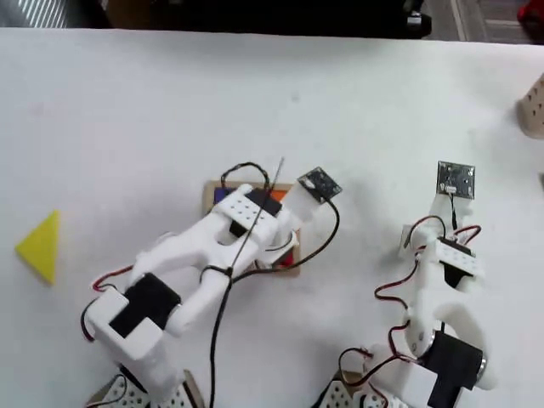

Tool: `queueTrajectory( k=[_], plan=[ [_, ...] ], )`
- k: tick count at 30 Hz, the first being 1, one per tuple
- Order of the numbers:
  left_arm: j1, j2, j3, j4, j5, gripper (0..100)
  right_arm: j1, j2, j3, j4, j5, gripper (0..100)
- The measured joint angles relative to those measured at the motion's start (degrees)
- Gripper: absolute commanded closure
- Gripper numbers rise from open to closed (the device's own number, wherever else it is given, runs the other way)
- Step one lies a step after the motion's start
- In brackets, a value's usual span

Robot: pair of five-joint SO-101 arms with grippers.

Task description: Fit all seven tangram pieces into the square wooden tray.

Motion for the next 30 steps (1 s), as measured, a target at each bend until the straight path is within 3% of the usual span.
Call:
queueTrajectory(
  k=[14, 24, 30],
  plan=[
    [-0.44, 0.09, 0.09, -6.51, 0.0, 98, -0.44, 0.0, 0.0, 0.0, 0.09, 97.8],
    [-0.53, -0.18, 0.09, -6.24, 0.0, 98, -0.44, 0.0, 0.0, -0.53, 0.09, 97.8],
    [-0.7, -8.44, 4.66, -6.24, -0.09, 98, -1.23, 0.0, 0.0, -2.02, 0.09, 97.8]
  ],
)
